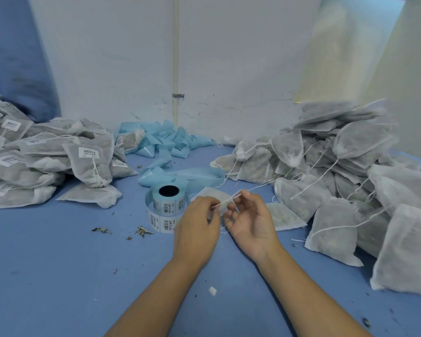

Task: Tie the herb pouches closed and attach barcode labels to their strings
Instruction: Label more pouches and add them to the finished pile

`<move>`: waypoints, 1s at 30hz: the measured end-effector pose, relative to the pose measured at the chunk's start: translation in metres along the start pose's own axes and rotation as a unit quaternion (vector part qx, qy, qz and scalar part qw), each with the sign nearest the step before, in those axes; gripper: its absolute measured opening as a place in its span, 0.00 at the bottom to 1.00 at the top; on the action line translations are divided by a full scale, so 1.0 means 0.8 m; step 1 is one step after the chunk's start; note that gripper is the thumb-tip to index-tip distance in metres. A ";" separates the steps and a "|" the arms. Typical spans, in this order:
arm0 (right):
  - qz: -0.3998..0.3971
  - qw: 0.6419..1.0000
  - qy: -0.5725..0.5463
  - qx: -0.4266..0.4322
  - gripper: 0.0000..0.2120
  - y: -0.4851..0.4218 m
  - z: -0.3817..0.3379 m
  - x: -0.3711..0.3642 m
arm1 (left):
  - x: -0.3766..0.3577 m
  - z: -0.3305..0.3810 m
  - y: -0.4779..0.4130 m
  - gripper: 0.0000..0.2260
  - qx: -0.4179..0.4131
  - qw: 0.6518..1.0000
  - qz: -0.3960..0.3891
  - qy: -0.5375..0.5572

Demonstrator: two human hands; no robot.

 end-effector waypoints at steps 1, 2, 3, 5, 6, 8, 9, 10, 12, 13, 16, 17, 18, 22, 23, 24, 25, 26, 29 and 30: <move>-0.025 1.000 -0.009 -0.010 0.04 0.001 -0.001 -0.003 | 0.001 0.011 0.001 0.07 -0.044 0.998 -0.004 -0.047; -0.049 0.998 -0.017 -0.017 0.07 0.002 -0.002 -0.007 | 0.001 0.020 0.001 0.10 -0.095 0.991 -0.010 -0.094; -0.070 0.997 -0.024 -0.023 0.11 0.004 -0.004 -0.011 | 0.001 0.027 0.002 0.14 -0.138 0.981 -0.013 -0.134; -0.102 0.994 -0.032 -0.034 0.17 0.007 -0.006 -0.018 | 0.001 0.028 0.002 0.21 -0.161 0.972 -0.030 -0.171; -0.116 0.992 -0.033 -0.039 0.18 0.009 -0.006 -0.022 | 0.003 0.025 0.000 0.23 -0.153 0.972 -0.040 -0.172; -0.150 0.987 -0.027 -0.055 0.16 0.014 -0.002 -0.031 | 0.008 0.019 -0.003 0.24 -0.134 0.979 -0.043 -0.150; -0.169 0.983 -0.024 -0.067 0.16 0.016 0.001 -0.036 | 0.012 0.016 -0.006 0.24 -0.122 0.984 -0.033 -0.125; -0.185 0.980 -0.021 -0.076 0.15 0.018 0.004 -0.039 | 0.018 0.013 -0.009 0.22 -0.108 0.990 -0.016 -0.093; -0.199 0.976 -0.011 -0.086 0.15 0.020 0.008 -0.041 | 0.034 0.008 -0.016 0.15 -0.074 0.996 0.041 -0.032; -0.192 0.978 -0.005 -0.084 0.15 0.019 0.008 -0.040 | 0.043 0.005 -0.018 0.11 -0.056 0.996 0.072 -0.003; -0.120 0.991 0.023 -0.057 0.11 0.012 0.005 -0.029 | 0.061 -0.005 -0.023 0.06 0.038 0.983 0.133 0.122; -0.086 0.995 0.041 -0.042 0.09 0.009 0.003 -0.025 | 0.066 -0.006 -0.025 0.08 0.059 0.973 0.153 0.164; -0.056 0.996 0.065 -0.026 0.07 0.006 0.002 -0.020 | 0.070 -0.006 -0.028 0.10 0.070 0.962 0.171 0.202; -0.011 0.984 0.176 0.018 0.08 0.005 0.003 -0.016 | 0.068 -0.007 -0.036 0.10 0.117 0.920 0.190 0.322; -0.017 0.984 0.178 0.018 0.08 0.006 0.005 -0.017 | 0.065 -0.007 -0.037 0.10 0.126 0.913 0.184 0.342; -0.027 0.985 0.169 0.015 0.09 0.006 0.008 -0.019 | 0.062 -0.007 -0.039 0.10 0.132 0.908 0.176 0.356; -0.038 0.987 0.157 0.009 0.09 0.006 0.010 -0.021 | 0.060 -0.008 -0.040 0.10 0.139 0.905 0.164 0.368; -0.045 0.988 0.148 0.005 0.09 0.006 0.012 -0.022 | 0.057 -0.009 -0.040 0.10 0.152 0.900 0.149 0.381; -0.038 0.988 0.147 0.012 0.06 0.005 0.013 -0.021 | 0.042 -0.020 -0.040 0.08 0.232 0.858 0.097 0.447; -0.031 0.988 0.148 0.015 0.06 0.004 0.013 -0.020 | 0.037 -0.022 -0.038 0.09 0.253 0.841 0.075 0.472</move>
Point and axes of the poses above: each hand's wrist, its own y-axis away from the middle knuckle, its own x-axis out of the back of the hand, z = x × y, the point moved 6 cm from there along -y, towards the middle knuckle, and after that the axes turned 5 degrees about -z, right-handed, at the moved point
